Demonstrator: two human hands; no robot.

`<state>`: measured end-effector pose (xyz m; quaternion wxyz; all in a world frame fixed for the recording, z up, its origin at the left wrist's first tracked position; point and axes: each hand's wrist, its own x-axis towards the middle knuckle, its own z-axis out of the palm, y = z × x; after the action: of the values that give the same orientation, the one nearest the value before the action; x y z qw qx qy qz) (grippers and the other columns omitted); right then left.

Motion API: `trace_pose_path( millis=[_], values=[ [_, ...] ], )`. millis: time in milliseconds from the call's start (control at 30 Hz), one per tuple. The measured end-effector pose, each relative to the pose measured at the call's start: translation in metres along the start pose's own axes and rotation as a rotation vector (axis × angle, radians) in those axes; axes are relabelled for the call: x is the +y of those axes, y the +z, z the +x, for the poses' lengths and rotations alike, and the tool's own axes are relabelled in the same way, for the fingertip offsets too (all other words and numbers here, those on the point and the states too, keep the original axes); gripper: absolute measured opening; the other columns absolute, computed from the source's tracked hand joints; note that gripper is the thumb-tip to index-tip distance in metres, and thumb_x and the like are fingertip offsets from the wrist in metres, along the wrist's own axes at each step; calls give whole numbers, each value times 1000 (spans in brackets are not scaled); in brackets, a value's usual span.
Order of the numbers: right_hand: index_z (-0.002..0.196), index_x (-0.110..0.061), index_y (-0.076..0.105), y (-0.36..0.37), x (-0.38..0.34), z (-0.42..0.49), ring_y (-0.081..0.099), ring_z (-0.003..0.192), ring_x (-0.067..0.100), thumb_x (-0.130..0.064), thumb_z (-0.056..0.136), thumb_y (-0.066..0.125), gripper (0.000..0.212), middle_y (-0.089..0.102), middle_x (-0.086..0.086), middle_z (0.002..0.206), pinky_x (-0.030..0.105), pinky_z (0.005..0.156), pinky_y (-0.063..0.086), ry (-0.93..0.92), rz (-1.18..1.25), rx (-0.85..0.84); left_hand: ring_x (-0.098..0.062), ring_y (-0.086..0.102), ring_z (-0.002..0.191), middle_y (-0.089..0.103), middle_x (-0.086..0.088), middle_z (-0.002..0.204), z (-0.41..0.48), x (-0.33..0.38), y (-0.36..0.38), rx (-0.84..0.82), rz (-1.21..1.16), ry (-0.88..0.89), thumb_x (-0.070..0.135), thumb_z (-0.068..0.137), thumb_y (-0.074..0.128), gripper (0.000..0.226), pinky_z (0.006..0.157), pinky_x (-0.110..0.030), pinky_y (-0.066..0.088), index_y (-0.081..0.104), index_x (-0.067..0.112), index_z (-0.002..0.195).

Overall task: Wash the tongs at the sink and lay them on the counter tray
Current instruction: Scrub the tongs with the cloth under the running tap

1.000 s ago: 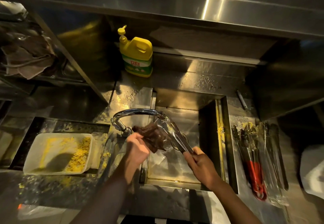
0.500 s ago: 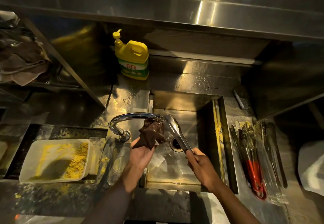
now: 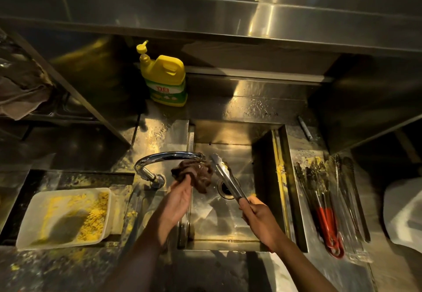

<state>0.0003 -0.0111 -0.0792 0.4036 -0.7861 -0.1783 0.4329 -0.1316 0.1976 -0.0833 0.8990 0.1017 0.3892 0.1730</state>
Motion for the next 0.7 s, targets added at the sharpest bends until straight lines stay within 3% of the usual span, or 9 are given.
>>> trace_pose_path(
  millis=[167,233,333,433,500,533,600,667,700],
  values=[
    [96,-5,60,1,-3,4,46,58,8,-61,86,47,59,51,-5,63,26,56,40,4,-14,0,-30,59,115,64,-19,123,5,1,16,151,173,24,39,93,51,44,101,-50,45,62,7,122],
    [96,-8,60,1,-3,5,47,59,10,-61,87,48,55,51,-5,63,28,57,41,-5,-17,-3,-30,66,107,69,-17,116,6,-3,10,125,132,25,45,96,46,48,92,-51,54,72,8,111],
    [92,-17,61,0,-1,6,47,59,12,-50,96,53,35,51,-4,61,31,58,41,-8,-37,-44,-28,75,83,75,-15,100,3,-8,6,127,12,45,36,95,48,40,60,-42,60,79,11,90],
    [89,-25,60,-2,-1,7,51,59,9,-45,99,53,24,55,-2,64,27,59,43,-34,-127,-75,-33,73,90,73,-19,105,2,-6,8,98,-52,59,18,92,57,20,65,-42,61,73,5,95],
    [88,-28,59,-4,-3,9,53,59,4,-47,99,53,22,58,-5,65,24,60,44,-39,-168,-84,-23,72,85,75,-13,83,7,-3,3,176,139,93,10,101,36,38,61,-29,60,70,-2,90],
    [87,-29,59,-5,-5,9,54,59,2,-48,99,54,23,59,-8,65,23,61,44,-39,-196,-101,-17,71,84,74,-11,82,5,-1,5,194,266,85,10,103,29,41,64,-24,59,65,-9,98],
    [85,-23,64,-3,-10,9,56,61,-2,-55,96,51,36,56,-17,68,20,65,42,-42,-271,-140,-21,68,100,67,-16,102,4,-2,2,250,553,95,13,97,43,35,77,-24,53,54,-11,119],
    [83,-10,69,-2,-14,11,55,64,0,-65,91,45,60,52,-19,74,22,69,41,-60,-348,-149,-20,67,89,66,-4,95,3,-4,4,288,899,183,10,95,52,21,68,-14,45,60,4,113],
    [83,-10,69,-2,-16,12,54,66,2,-69,89,42,65,51,-16,77,23,69,41,-71,-391,-148,-15,65,80,65,0,89,0,-4,9,293,924,185,12,97,52,16,65,-12,43,61,8,110]
  ],
)
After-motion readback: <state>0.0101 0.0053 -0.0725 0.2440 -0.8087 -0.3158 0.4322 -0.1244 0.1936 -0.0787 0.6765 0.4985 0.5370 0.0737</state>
